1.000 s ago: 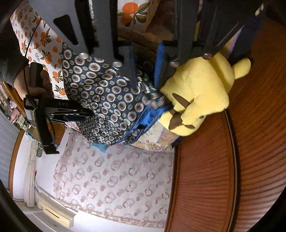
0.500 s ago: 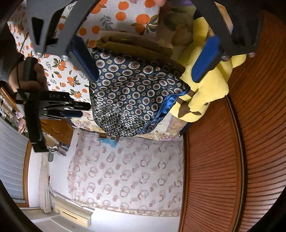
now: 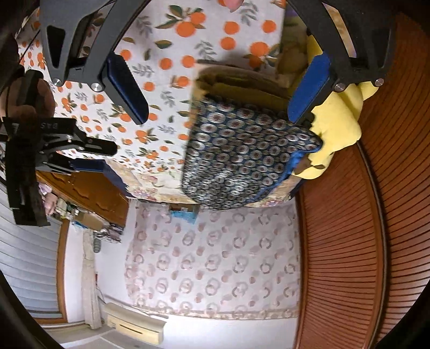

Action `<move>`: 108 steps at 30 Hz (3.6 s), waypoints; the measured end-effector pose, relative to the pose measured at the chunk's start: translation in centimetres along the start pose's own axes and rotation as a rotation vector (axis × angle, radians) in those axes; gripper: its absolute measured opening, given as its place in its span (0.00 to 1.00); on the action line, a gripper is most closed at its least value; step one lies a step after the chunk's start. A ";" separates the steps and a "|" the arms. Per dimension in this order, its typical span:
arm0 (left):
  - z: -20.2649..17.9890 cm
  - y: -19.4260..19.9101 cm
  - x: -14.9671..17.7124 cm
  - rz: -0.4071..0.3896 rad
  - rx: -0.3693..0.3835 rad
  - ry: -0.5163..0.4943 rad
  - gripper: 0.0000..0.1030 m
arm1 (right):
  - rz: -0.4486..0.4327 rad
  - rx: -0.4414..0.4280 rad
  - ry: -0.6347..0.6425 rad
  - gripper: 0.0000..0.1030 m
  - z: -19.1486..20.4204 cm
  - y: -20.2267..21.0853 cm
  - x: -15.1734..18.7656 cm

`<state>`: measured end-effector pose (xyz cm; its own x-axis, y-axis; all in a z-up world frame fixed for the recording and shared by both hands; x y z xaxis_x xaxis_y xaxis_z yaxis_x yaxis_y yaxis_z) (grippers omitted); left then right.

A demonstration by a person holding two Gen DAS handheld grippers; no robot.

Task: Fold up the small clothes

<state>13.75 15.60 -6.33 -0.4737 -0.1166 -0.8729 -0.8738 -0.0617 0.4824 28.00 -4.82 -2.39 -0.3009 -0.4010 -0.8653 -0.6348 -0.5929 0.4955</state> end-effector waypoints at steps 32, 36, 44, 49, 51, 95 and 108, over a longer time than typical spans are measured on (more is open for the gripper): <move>-14.3 5.6 -2.6 -0.071 0.148 -0.058 1.00 | -0.188 0.377 -0.237 0.83 -0.9 25.3 8.3; -14.7 6.9 -3.4 -0.100 0.139 -0.076 1.00 | -0.226 0.411 -0.247 0.83 0.2 27.4 7.9; -15.6 8.6 -4.0 -0.131 0.129 -0.100 1.00 | -0.257 0.439 -0.253 0.83 1.3 27.4 8.9; -15.6 8.6 -3.9 -0.130 0.126 -0.101 1.00 | -0.256 0.441 -0.258 0.83 0.9 26.8 9.1; -15.6 8.7 -3.8 -0.129 0.126 -0.099 1.00 | -0.257 0.442 -0.257 0.83 0.8 26.8 9.1; -14.9 8.5 -3.5 -0.126 0.119 -0.090 1.00 | -0.262 0.441 -0.253 0.83 -1.3 27.0 9.0; -14.8 8.5 -3.4 -0.126 0.118 -0.089 1.00 | -0.261 0.439 -0.252 0.83 -1.4 27.0 9.2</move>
<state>9.56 0.81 1.80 -0.3633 -0.0271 -0.9313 -0.9311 0.0473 0.3618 9.12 -25.44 3.15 -0.2206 -0.0686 -0.9729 -0.9309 -0.2829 0.2310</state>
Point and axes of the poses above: each gripper's, at about its wrist camera, not at the fingertips, and y roughly against the way its jaws point, z to its left, x to its underside, the point moved 9 cm from there along -y, roughly the way its jaws point, and after that the axes turned 3 degrees about x, right-handed, at the moved point
